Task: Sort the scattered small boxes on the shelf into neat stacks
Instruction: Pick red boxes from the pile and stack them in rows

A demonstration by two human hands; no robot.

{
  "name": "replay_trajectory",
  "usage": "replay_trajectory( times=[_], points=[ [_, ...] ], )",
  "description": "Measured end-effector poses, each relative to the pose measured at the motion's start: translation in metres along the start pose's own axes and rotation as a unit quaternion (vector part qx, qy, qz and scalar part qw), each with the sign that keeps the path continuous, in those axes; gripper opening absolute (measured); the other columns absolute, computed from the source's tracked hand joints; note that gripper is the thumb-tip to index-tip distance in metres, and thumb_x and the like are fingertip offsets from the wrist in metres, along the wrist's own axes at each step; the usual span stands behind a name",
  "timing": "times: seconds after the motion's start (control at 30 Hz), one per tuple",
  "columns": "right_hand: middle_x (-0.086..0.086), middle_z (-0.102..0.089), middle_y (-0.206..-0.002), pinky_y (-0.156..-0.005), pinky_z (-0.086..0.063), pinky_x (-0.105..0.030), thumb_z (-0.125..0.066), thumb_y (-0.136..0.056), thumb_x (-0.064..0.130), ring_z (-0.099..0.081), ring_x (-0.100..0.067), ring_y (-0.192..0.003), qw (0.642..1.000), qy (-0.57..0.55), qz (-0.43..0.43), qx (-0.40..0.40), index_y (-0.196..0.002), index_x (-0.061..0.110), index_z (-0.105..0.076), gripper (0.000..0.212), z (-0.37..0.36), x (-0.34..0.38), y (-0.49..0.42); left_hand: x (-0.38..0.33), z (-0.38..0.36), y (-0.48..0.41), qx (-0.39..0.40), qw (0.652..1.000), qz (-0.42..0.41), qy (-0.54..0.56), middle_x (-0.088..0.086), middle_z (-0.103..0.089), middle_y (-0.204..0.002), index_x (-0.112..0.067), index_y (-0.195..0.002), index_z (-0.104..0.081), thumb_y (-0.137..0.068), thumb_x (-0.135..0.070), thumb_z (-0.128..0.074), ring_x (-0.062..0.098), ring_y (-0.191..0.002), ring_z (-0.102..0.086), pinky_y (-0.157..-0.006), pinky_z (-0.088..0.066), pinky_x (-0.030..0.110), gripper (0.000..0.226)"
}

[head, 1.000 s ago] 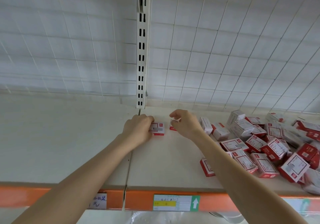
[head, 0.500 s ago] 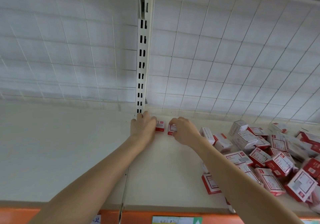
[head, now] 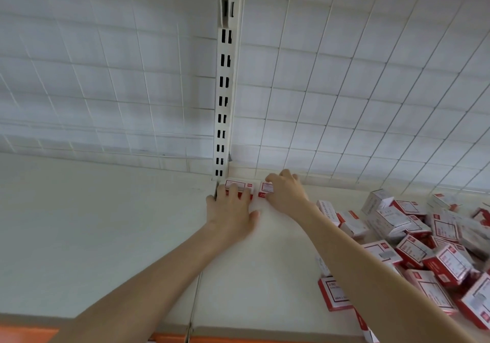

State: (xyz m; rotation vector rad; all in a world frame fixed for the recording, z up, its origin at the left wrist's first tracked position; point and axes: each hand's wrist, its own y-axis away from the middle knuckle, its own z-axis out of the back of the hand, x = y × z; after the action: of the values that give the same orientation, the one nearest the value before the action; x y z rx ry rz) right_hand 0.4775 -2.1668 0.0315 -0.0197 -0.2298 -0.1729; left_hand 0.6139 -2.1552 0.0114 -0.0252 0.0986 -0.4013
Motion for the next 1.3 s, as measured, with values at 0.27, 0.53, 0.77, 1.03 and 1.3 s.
replay_trajectory(
  times=[0.27, 0.53, 0.77, 1.03, 1.3],
  points=[
    [-0.015, -0.041, -0.13, -0.096, -0.033, -0.031, -0.045, -0.086, 0.0, -0.036, -0.032, -0.12, 0.999, -0.023, 0.028, 0.022, -0.128, 0.007, -0.046, 0.043, -0.005, 0.005, -0.004, 0.001, -0.004, 0.0, -0.012, 1.0, 0.006, 0.005, 0.004, -0.026, -0.142, -0.024, -0.14, -0.025, -0.092, -0.054, -0.032, 0.027, -0.131, -0.023, -0.097, -0.032, 0.041, 0.057],
    [-0.015, -0.041, -0.128, -0.097, -0.032, -0.029, -0.048, -0.085, 0.003, -0.037, -0.031, -0.119, 0.999, -0.023, 0.031, 0.028, -0.124, 0.002, -0.05, 0.038, -0.007, 0.011, -0.007, 0.003, -0.006, 0.002, -0.013, 1.0, 0.016, -0.002, 0.004, -0.025, -0.141, -0.024, -0.141, -0.023, -0.092, -0.056, -0.031, 0.027, -0.13, -0.023, -0.095, -0.032, 0.04, 0.059],
    [-0.016, -0.041, -0.127, -0.097, -0.032, -0.029, -0.048, -0.085, 0.002, -0.037, -0.032, -0.119, 0.999, -0.03, 0.031, 0.03, -0.123, 0.002, -0.05, 0.038, -0.007, 0.01, -0.006, 0.004, -0.007, 0.002, -0.016, 1.0, 0.02, 0.004, 0.003, -0.024, -0.143, -0.024, -0.141, -0.023, -0.091, -0.058, -0.031, 0.026, -0.131, -0.021, -0.097, -0.031, 0.041, 0.061],
    [-0.016, -0.041, -0.127, -0.097, -0.032, -0.03, -0.047, -0.085, 0.002, -0.038, -0.032, -0.119, 0.999, -0.033, 0.029, 0.028, -0.122, 0.002, -0.051, 0.037, -0.007, 0.014, -0.006, 0.007, -0.01, 0.0, -0.019, 1.0, 0.022, 0.006, 0.004, -0.024, -0.143, -0.024, -0.14, -0.023, -0.09, -0.06, -0.032, 0.027, -0.132, -0.021, -0.097, -0.032, 0.042, 0.062],
    [-0.015, -0.042, -0.126, -0.095, -0.034, -0.03, -0.049, -0.087, 0.007, -0.038, -0.031, -0.118, 0.999, -0.028, 0.022, 0.028, -0.121, 0.002, -0.051, 0.035, -0.008, 0.015, -0.005, 0.007, -0.011, 0.0, -0.029, 0.999, 0.016, 0.012, 0.004, -0.025, -0.142, -0.024, -0.14, -0.024, -0.09, -0.059, -0.032, 0.027, -0.131, -0.022, -0.097, -0.032, 0.042, 0.062]
  ],
)
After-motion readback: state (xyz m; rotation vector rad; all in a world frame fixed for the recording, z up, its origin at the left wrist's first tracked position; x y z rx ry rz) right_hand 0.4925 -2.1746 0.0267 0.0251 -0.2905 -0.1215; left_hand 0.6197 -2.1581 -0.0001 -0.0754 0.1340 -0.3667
